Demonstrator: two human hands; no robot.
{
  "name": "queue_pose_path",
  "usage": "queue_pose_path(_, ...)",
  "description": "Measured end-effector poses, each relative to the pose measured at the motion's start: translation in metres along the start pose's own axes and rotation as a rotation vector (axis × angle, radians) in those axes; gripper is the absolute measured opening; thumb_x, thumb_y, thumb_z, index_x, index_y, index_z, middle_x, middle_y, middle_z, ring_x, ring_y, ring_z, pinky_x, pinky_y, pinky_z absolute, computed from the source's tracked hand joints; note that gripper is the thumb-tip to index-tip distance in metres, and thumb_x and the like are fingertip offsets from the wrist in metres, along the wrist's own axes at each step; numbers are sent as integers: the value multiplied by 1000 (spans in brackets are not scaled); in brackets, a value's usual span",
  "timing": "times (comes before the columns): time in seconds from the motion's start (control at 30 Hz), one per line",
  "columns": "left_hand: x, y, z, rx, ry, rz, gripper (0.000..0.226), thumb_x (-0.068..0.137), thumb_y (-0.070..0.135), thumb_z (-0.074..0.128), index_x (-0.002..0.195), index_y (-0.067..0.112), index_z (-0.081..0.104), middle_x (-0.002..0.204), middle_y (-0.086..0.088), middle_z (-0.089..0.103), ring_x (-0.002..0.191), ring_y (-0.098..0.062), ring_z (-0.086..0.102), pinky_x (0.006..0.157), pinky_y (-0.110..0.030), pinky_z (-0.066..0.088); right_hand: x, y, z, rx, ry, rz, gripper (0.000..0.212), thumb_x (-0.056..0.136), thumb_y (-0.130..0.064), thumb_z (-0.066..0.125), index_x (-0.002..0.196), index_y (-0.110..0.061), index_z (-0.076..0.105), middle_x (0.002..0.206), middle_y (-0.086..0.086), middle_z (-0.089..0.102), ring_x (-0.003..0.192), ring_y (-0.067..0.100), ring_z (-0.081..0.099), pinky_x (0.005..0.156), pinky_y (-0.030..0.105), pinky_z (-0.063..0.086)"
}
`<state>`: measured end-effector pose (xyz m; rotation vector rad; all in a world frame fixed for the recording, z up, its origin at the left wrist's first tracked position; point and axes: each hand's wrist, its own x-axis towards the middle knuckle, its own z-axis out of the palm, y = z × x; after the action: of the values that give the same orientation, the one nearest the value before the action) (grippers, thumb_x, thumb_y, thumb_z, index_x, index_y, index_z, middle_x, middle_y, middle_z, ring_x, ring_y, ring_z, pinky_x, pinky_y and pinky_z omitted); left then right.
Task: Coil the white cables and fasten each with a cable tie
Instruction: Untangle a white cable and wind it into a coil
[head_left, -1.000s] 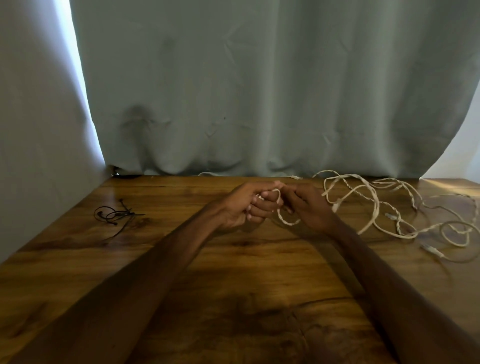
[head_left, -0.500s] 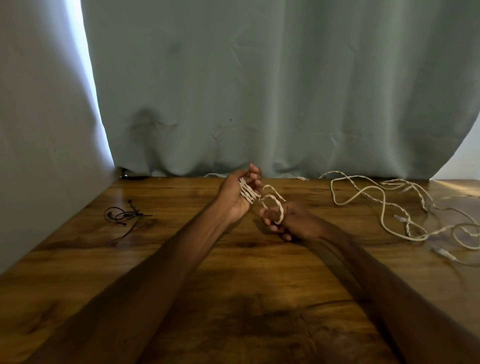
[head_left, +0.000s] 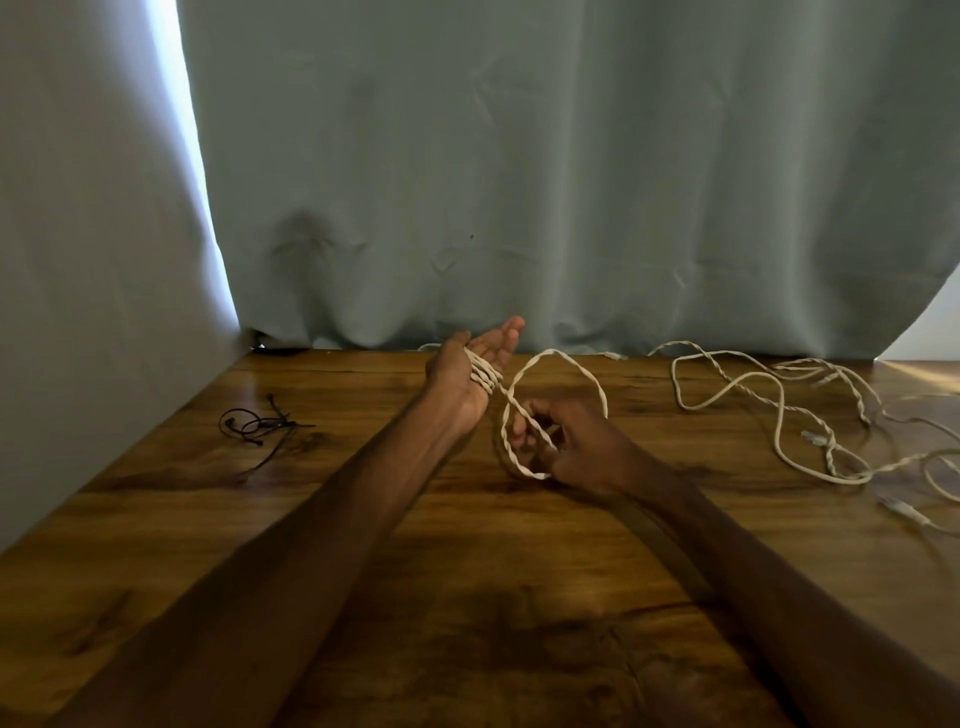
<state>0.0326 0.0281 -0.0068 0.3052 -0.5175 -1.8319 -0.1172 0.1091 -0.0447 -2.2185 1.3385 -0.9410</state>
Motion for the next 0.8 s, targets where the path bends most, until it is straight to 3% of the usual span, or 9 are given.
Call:
queue_pose_path(0.07, 0, -2, -2, 47, -3, 3, 48, 113, 17, 22, 131, -22, 44, 134, -34, 59, 119, -39, 65, 90, -35, 57, 0, 1, 1, -2, -5, -1, 27, 84, 15, 62, 97, -7, 70, 86, 2, 73, 79, 5, 70, 73, 21, 57)
queue_pose_path(0.13, 1, -3, -3, 114, 17, 41, 45, 113, 16, 23, 116, -18, 52, 139, -36, 55, 130, -43, 57, 102, -40, 50, 0, -1, 3, 97, 29, -7, 27, 85, 15, 64, 100, -5, 72, 85, 5, 76, 77, 9, 73, 73, 25, 60)
queue_pose_path(0.2, 4, -5, -3, 173, 39, 109, 37, 112, 13, 26, 110, -13, 53, 138, -37, 54, 128, -44, 58, 101, -39, 51, 1, -8, 8, 300, 100, 14, 26, 85, 16, 67, 102, -2, 74, 88, 7, 78, 80, 13, 74, 74, 23, 59)
queue_pose_path(0.33, 18, -13, -5, 358, 54, 310, 31, 107, 6, 35, 123, -18, 47, 132, -31, 62, 100, -27, 73, 79, -24, 60, 3, -25, 11, 785, 189, 237, 17, 92, 10, 63, 106, 5, 72, 92, 15, 77, 82, 22, 74, 66, 26, 59)
queue_pose_path(0.4, 20, -18, -6, 498, 24, 375, 33, 107, 6, 37, 130, -16, 46, 134, -26, 62, 106, -26, 72, 86, -23, 58, 3, -27, 9, 942, 180, 332, 14, 99, -6, 58, 104, -2, 71, 87, 10, 76, 83, 21, 71, 63, 26, 55)
queue_pose_path(0.5, 20, -23, -8, 705, -20, 469, 37, 107, 11, 40, 136, -13, 44, 137, -22, 61, 119, -26, 68, 96, -26, 55, 2, -24, 4, 1114, 101, 422, 15, 101, -12, 54, 101, -6, 67, 85, 4, 73, 79, 20, 69, 63, 27, 56)
queue_pose_path(0.7, 21, -26, -15, 881, 19, 565, 35, 106, 19, 43, 133, -2, 49, 134, -12, 65, 117, -18, 69, 103, -38, 53, 1, -19, -11, 979, 78, 591, 10, 96, -3, 62, 102, 0, 69, 87, 15, 71, 71, 19, 69, 62, 25, 61)
queue_pose_path(0.8, 18, -28, -14, 895, 22, 575, 51, 95, 31, 45, 134, -2, 49, 134, -11, 65, 119, -17, 68, 101, -35, 54, 0, -16, -17, 975, 13, 706, 6, 98, -6, 59, 98, -2, 63, 79, 13, 68, 68, 19, 65, 59, 29, 61)
